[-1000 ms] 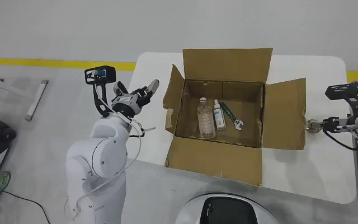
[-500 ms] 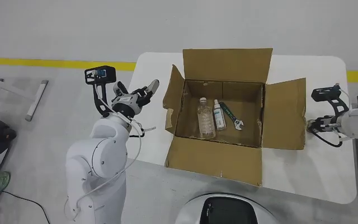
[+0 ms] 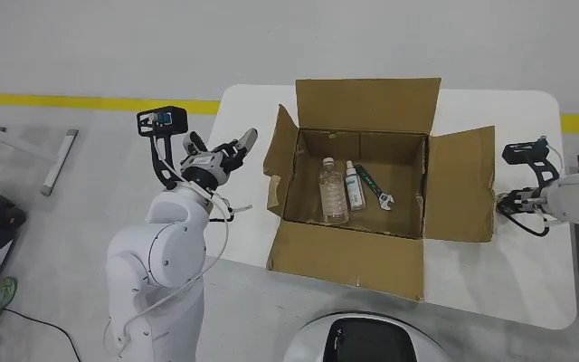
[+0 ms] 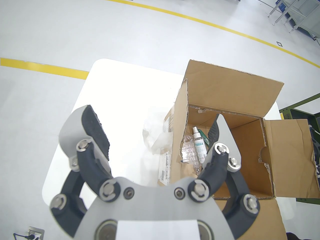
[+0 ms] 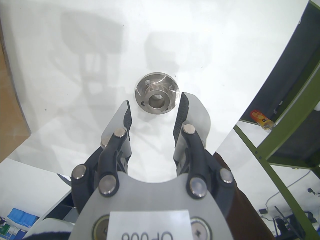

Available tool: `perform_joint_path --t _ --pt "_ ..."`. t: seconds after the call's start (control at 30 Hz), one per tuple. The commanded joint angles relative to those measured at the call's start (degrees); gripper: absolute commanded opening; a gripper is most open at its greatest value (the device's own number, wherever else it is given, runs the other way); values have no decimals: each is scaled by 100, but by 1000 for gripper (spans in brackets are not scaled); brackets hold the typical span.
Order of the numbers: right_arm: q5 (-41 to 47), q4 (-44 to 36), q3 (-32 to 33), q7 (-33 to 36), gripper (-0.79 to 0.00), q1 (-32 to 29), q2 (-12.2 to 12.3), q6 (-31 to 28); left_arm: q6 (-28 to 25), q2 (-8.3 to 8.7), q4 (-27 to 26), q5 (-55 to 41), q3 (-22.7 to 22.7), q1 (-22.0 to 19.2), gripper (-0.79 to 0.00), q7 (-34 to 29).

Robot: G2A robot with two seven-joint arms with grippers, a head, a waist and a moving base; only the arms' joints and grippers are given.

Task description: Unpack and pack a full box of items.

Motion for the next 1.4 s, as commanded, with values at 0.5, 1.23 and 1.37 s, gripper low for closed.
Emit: perform_joint_path --t 0.5,1.23,1.37 --pt "5 227 -88 -76 -440 71 -10 21 0 0 0 0 0 0 0 0" --pt "134 161 83 -94 -785 164 7 12 0 0 0 0 0 0 0 0" --pt "232 -64 298 -81 -785 126 29 32 0 0 0 0 0 0 0 0"
